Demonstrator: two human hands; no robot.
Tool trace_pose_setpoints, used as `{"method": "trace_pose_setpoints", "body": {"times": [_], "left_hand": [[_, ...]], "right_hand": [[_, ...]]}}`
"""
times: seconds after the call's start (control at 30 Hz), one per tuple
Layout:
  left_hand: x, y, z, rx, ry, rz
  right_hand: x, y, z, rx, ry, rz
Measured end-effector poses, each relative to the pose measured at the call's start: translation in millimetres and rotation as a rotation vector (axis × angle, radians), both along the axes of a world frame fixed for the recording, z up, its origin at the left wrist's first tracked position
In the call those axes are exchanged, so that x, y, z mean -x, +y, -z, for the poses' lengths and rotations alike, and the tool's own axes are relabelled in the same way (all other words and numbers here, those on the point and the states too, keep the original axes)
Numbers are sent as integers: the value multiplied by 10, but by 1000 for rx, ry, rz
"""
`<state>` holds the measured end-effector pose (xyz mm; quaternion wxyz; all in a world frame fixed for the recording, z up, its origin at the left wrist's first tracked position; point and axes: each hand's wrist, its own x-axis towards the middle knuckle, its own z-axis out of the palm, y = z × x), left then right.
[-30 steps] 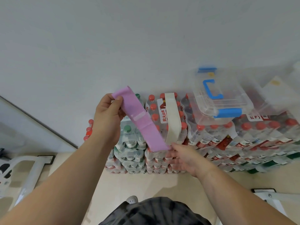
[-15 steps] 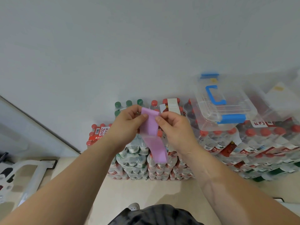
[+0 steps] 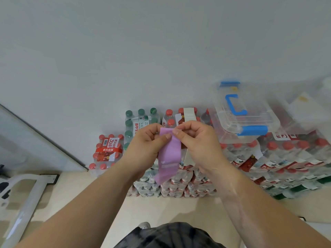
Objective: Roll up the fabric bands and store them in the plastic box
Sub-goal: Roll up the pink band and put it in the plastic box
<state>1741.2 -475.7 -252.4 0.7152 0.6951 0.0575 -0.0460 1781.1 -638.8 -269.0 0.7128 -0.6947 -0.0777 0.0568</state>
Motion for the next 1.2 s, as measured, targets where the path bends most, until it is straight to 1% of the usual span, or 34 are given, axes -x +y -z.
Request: {"method": "trace_pose_setpoints", "body": {"times": [0.07, 0.23, 0.4, 0.6, 0.77, 0.93, 1.1, 1.2], "left_hand": [[21, 4, -8, 18, -8, -30], [39, 1, 9, -18, -34, -73], [58, -25, 1, -14, -46, -102], [67, -52, -27, 1, -72, -98], [94, -40, -29, 30, -96, -75], [94, -19, -6, -7, -139, -144], [98, -5, -21, 50, -149, -134], [99, -3, -22, 75, -145, -123]], "right_hand": [[12, -11, 7, 17, 9, -7], [49, -15, 29, 43, 10, -26], [62, -40, -22, -14, 1, -97], [36, -57, -43, -14, 21, -66], [25, -105, -82, -6, -12, -72], [46, -102, -97, -9, -44, -123], [54, -88, -87, -14, -13, -128], [48, -90, -98, -9, -38, -128]]}}
